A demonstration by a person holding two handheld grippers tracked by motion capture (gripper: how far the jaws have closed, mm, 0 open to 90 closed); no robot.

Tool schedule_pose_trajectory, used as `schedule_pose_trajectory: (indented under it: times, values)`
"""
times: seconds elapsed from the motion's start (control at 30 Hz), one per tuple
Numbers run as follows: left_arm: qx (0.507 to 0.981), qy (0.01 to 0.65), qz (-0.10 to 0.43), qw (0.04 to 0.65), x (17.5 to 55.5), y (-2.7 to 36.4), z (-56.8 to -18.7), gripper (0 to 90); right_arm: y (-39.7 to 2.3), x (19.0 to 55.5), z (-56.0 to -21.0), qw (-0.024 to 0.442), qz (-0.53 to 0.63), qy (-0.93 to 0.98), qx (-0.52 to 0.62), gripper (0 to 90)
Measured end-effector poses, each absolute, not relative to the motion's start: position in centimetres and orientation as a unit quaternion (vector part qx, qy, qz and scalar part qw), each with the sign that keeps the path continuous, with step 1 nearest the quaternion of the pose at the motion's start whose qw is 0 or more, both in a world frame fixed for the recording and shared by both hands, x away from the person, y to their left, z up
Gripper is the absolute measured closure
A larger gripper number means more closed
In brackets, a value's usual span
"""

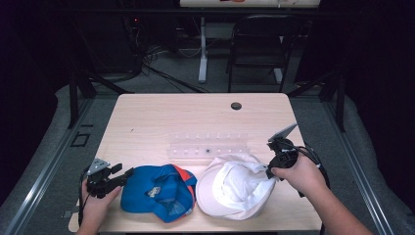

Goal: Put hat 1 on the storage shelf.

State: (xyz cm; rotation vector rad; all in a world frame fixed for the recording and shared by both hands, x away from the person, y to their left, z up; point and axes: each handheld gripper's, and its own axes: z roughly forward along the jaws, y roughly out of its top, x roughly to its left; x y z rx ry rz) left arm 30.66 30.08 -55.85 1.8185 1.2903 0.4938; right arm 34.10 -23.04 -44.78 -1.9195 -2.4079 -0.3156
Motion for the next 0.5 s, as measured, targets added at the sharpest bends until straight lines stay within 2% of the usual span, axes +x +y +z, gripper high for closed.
schedule_pose_trajectory:
  times: [0.5]
  values:
    - [0.724, 0.513, 0.195, 0.416, 30.7, 30.1, -55.9, 44.9, -22.0, 34.6, -42.9, 0.070, -0.103, -0.764, -0.633, 80.6]
